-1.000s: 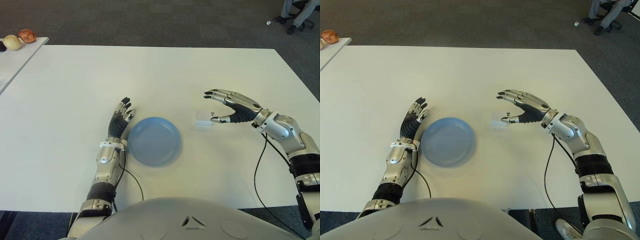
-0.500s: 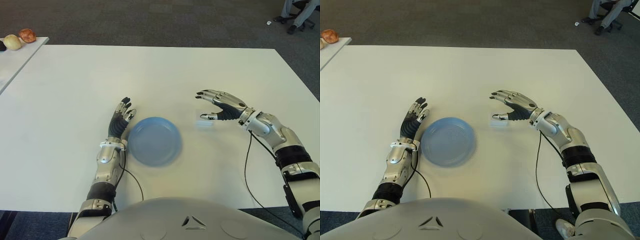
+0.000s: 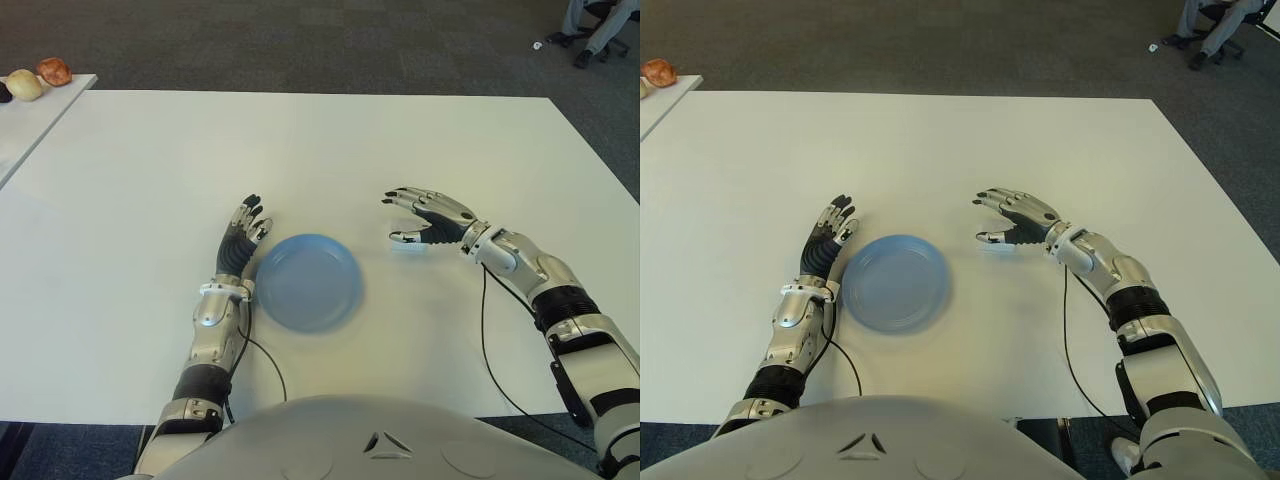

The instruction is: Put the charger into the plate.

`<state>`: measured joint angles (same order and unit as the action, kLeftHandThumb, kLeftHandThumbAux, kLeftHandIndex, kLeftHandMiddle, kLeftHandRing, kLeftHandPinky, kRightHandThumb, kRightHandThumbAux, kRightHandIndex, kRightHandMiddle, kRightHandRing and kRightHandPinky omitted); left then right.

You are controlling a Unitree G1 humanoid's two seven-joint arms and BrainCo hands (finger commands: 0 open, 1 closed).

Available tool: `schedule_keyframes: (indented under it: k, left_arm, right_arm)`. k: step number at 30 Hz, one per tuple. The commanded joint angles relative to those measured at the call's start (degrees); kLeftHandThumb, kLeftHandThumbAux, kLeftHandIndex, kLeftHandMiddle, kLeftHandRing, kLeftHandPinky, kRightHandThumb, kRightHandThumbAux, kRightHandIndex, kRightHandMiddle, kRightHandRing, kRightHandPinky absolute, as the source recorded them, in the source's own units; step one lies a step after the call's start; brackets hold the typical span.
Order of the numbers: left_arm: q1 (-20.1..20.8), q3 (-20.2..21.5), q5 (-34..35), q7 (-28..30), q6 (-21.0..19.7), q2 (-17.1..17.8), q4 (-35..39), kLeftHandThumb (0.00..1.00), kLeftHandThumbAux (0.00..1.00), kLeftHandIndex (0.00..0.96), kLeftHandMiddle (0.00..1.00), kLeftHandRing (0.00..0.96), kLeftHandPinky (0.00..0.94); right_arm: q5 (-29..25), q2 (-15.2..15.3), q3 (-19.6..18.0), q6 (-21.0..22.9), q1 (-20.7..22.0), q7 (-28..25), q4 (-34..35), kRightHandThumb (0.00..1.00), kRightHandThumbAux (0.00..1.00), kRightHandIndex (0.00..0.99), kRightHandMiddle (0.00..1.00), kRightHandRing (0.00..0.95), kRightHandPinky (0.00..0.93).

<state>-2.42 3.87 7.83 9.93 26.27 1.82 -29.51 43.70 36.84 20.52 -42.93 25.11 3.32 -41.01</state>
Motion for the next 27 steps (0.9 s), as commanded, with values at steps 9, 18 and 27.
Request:
schedule_keyframes:
  k: [9, 18, 27]
  left_arm:
    - [-4.5, -0.22, -0.62, 0.39, -3.66, 0.09, -3.08, 0.0, 0.587, 0.01, 0.052, 0.042, 0.053]
    - [-4.84, -0.12, -0.15, 0.81, -3.35, -0.03, -2.67, 0.0, 0.597, 0.008, 0.051, 0.043, 0.061]
    - [-5.34, -0.14, -0.49, 0.33, -3.65, -0.01, -1.59, 0.0, 0.601, 0.014, 0.056, 0.049, 0.066]
  right_arm:
    - [2.9, -2.92, 5.31, 0.7, 3.6, 6.16, -9.46, 0.273, 0.146, 0.0, 0.0, 0.0, 0.0]
    - [3.22, -3.29, 7.41, 1.38, 4.83, 7.9, -12.07, 0.27, 0.144, 0.0, 0.0, 0.0, 0.0]
    - [4.34, -2.97, 9.68, 1.5, 6.15, 10.6, -16.01, 0.265, 0.146, 0.0, 0.0, 0.0, 0.0]
